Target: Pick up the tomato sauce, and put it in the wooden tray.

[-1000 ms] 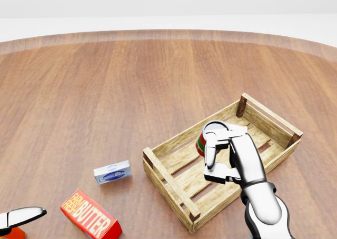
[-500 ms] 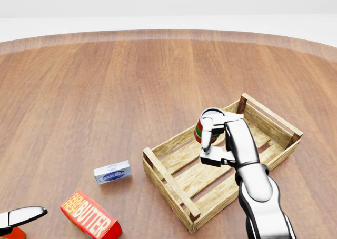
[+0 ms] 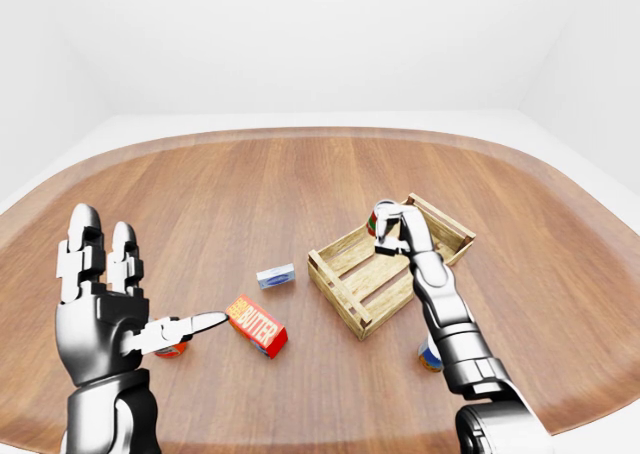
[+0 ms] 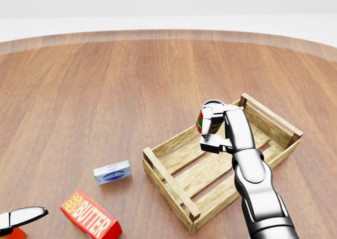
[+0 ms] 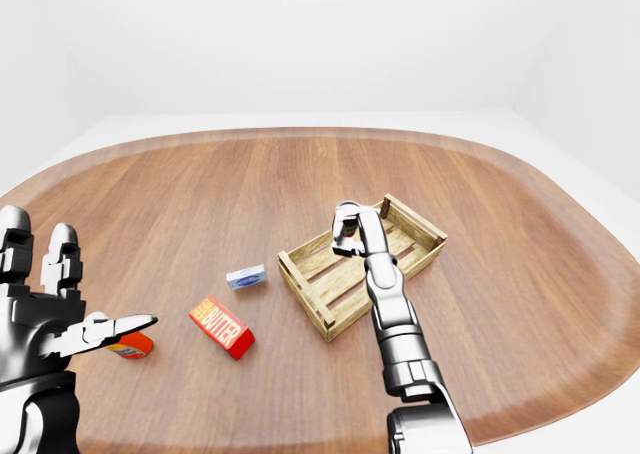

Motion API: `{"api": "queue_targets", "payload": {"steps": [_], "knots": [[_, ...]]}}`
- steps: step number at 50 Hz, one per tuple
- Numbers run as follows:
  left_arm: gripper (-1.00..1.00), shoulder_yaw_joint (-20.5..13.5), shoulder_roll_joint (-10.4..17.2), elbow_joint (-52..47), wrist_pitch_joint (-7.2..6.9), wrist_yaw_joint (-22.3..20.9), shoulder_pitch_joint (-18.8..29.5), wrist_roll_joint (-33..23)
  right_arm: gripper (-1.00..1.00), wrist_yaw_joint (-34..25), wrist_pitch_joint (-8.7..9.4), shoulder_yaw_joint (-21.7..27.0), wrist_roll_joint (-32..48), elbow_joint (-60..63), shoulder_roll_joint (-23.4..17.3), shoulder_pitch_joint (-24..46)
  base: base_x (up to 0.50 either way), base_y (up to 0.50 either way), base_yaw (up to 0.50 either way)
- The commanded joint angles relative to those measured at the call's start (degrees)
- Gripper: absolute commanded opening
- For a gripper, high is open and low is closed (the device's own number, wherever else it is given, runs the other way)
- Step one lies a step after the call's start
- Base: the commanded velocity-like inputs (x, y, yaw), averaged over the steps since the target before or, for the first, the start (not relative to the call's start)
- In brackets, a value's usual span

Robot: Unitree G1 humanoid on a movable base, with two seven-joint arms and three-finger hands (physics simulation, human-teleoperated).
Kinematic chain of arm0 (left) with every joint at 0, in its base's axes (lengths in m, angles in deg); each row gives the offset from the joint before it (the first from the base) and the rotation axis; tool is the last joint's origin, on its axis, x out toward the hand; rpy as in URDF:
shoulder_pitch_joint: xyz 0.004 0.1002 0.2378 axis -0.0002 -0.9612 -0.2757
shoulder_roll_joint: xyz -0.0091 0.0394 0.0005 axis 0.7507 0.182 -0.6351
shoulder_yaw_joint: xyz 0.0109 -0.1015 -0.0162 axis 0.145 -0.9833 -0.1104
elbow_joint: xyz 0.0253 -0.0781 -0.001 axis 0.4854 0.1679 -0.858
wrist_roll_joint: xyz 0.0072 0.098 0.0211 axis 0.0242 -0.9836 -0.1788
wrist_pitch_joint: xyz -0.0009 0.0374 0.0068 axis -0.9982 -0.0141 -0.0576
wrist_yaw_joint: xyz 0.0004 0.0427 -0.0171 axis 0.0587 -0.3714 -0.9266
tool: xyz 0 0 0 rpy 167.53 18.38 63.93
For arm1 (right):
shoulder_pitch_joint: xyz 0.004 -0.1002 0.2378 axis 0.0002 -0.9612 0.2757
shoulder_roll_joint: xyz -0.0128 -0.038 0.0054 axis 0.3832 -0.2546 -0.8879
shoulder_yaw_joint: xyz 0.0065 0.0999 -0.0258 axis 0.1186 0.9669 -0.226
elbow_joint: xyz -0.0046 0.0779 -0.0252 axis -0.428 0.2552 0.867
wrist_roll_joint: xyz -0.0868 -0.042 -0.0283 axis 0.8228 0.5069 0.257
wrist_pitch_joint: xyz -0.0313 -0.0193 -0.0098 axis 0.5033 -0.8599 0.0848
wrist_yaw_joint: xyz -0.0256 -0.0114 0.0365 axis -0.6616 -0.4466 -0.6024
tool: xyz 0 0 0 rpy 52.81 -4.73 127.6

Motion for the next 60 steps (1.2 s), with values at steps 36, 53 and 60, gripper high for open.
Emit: {"api": "queue_targets", "payload": {"steps": [36, 53, 60], "knots": [[1.00, 0.46, -0.17, 0.05, 0.00, -0.09, -0.31, -0.42, -1.00, 6.27, -0.29, 1.70, 1.44, -38.90, -3.38, 19.52, 0.00, 0.00, 0.00], [1.00, 0.46, -0.02, 0.57, 0.00, 0.04, -0.06, -0.44, -1.00, 6.83, -0.29, 2.17, 2.06, -42.65, -3.44, 20.59, 0.00, 0.00, 0.00], [1.00, 0.00, 0.15, 0.47, 0.00, 0.10, 0.10, -0.05, -1.00, 6.94, -0.29, 2.40, 2.20, -43.70, -3.35, 20.59, 0.00, 0.00, 0.00]]}}
